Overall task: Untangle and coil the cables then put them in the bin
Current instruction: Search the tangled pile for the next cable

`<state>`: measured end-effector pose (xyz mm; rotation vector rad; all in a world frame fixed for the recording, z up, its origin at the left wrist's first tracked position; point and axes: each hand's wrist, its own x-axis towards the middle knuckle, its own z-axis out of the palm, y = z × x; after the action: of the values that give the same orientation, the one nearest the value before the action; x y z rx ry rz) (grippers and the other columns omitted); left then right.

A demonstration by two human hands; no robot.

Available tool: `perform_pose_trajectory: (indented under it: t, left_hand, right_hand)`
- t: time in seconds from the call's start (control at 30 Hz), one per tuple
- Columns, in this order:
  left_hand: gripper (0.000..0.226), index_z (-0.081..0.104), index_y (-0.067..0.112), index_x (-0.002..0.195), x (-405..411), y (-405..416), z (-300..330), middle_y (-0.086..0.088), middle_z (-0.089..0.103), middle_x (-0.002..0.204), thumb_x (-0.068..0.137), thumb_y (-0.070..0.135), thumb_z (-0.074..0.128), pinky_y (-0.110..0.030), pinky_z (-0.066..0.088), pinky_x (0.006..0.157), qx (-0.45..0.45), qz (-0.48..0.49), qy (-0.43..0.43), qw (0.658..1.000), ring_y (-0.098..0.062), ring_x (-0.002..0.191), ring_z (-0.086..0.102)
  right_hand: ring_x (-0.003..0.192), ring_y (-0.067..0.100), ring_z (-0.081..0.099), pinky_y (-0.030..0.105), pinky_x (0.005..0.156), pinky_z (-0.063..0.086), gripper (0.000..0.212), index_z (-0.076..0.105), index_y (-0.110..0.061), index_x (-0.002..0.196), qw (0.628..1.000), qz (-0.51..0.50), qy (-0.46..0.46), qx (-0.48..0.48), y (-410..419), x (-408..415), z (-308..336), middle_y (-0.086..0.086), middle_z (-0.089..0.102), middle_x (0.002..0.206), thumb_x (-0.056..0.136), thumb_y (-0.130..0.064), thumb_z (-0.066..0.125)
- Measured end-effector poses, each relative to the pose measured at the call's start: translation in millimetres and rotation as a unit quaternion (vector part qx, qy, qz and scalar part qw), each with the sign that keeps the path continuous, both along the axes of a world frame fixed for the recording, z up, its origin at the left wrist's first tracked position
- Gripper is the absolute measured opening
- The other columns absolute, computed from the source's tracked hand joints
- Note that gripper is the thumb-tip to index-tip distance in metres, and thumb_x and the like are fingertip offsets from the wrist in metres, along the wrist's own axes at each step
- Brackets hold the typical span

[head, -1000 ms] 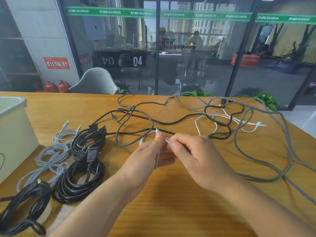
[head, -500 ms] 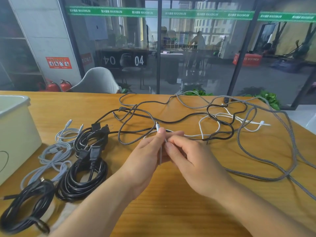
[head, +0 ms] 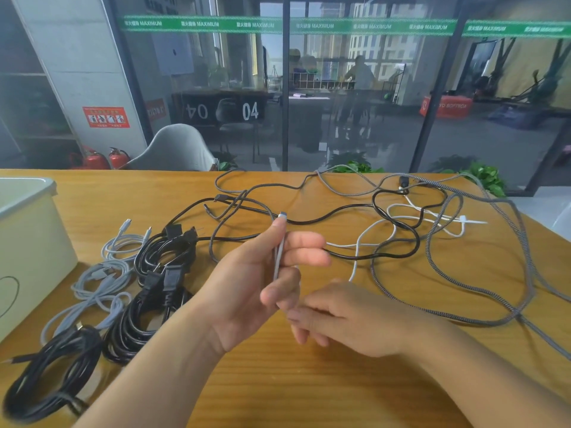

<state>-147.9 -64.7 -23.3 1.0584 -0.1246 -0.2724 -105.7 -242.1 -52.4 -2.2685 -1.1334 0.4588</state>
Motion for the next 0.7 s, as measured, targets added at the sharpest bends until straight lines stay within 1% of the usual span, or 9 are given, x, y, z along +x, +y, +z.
perform_pose_trajectory:
  t: [0.1, 0.17, 0.23, 0.3, 0.37, 0.43, 0.5, 0.6, 0.7]
  left_hand:
    - [0.055, 0.08, 0.012, 0.085, -1, 3, -1, -0.009, 0.075, 0.081, 0.098, 0.046, 0.039, -0.019, 0.036, 0.038, 0.055, -0.061, -0.015, 0.997, -0.003, 0.027, 0.032]
    - [0.056, 0.081, 0.012, 0.089, -2, 3, -4, -0.012, 0.076, 0.087, 0.1, 0.046, 0.037, -0.02, 0.037, 0.04, 0.091, -0.106, -0.017, 0.99, -0.003, 0.029, 0.032]
    - [0.057, 0.08, 0.011, 0.096, -2, 2, -9, -0.017, 0.077, 0.096, 0.102, 0.047, 0.035, -0.02, 0.038, 0.042, 0.136, -0.153, -0.028, 0.978, -0.003, 0.031, 0.033]
    - [0.059, 0.078, 0.007, 0.105, -2, -1, -15, -0.02, 0.077, 0.106, 0.104, 0.047, 0.035, -0.02, 0.039, 0.044, 0.182, -0.181, -0.039, 0.966, -0.005, 0.033, 0.033]
    - [0.061, 0.074, 0.002, 0.113, -1, -7, -19, -0.019, 0.076, 0.112, 0.106, 0.047, 0.034, -0.022, 0.038, 0.046, 0.218, -0.175, -0.04, 0.959, -0.006, 0.035, 0.032]
    - [0.061, 0.072, 0.002, 0.118, -1, -13, -21, -0.016, 0.076, 0.114, 0.108, 0.046, 0.032, -0.022, 0.037, 0.047, 0.238, -0.144, -0.036, 0.96, -0.007, 0.037, 0.031]
    - [0.059, 0.07, 0.003, 0.12, 0, -14, -22, -0.013, 0.077, 0.115, 0.11, 0.044, 0.029, -0.023, 0.039, 0.049, 0.247, -0.111, -0.041, 0.962, -0.009, 0.04, 0.031]
    - [0.06, 0.07, 0.004, 0.118, 2, -12, -22, -0.011, 0.077, 0.114, 0.11, 0.045, 0.027, -0.026, 0.043, 0.056, 0.251, -0.067, -0.06, 0.964, -0.014, 0.046, 0.034]
    - [0.058, 0.073, 0.015, 0.118, 1, -14, -22, -0.001, 0.079, 0.109, 0.111, 0.048, 0.026, -0.029, 0.047, 0.07, 0.27, -0.037, -0.078, 0.959, -0.018, 0.053, 0.039]
  right_hand:
    - [0.066, 0.015, 0.057, 0.036, 0.068, 0.048, 0.05, 0.069, -0.023, 0.081, 0.998, -0.03, -0.045, -0.025, -10, 14, -3, 0.003, 0.064, 0.071, 0.099, -0.065, 0.05]
    - [0.067, 0.013, 0.056, 0.035, 0.068, 0.047, 0.037, 0.068, -0.026, 0.078, 0.994, -0.064, -0.074, -0.042, -21, 26, -4, -0.003, 0.064, 0.07, 0.097, -0.057, 0.061]
    - [0.064, 0.008, 0.052, 0.028, 0.06, 0.039, 0.026, 0.065, -0.038, 0.071, 0.987, -0.104, -0.114, -0.034, -32, 37, -2, -0.013, 0.06, 0.064, 0.096, -0.046, 0.066]
    - [0.066, 0.006, 0.053, 0.029, 0.059, 0.038, 0.032, 0.063, -0.038, 0.073, 0.971, -0.157, -0.177, 0.008, -42, 46, 0, -0.015, 0.059, 0.065, 0.09, -0.066, 0.06]
    - [0.069, 0.005, 0.053, 0.033, 0.06, 0.041, 0.049, 0.063, -0.034, 0.076, 0.943, -0.198, -0.262, 0.058, -46, 50, 0, -0.016, 0.058, 0.067, 0.084, -0.081, 0.052]
    - [0.065, 0.003, 0.051, 0.031, 0.057, 0.04, 0.049, 0.062, -0.032, 0.073, 0.914, -0.206, -0.33, 0.111, -41, 44, 2, -0.014, 0.048, 0.058, 0.087, -0.077, 0.053]
    - [0.059, 0.007, 0.05, 0.031, 0.053, 0.041, 0.044, 0.063, -0.028, 0.069, 0.894, -0.207, -0.367, 0.15, -32, 34, 6, -0.015, 0.036, 0.051, 0.09, -0.067, 0.057]
    - [0.058, 0.012, 0.052, 0.034, 0.052, 0.043, 0.038, 0.063, -0.028, 0.067, 0.888, -0.217, -0.365, 0.177, -23, 24, 11, -0.015, 0.036, 0.05, 0.091, -0.058, 0.06]
    - [0.06, 0.012, 0.055, 0.031, 0.052, 0.041, 0.037, 0.063, -0.029, 0.067, 0.9, -0.231, -0.321, 0.182, -19, 19, 14, -0.015, 0.05, 0.052, 0.093, -0.057, 0.06]
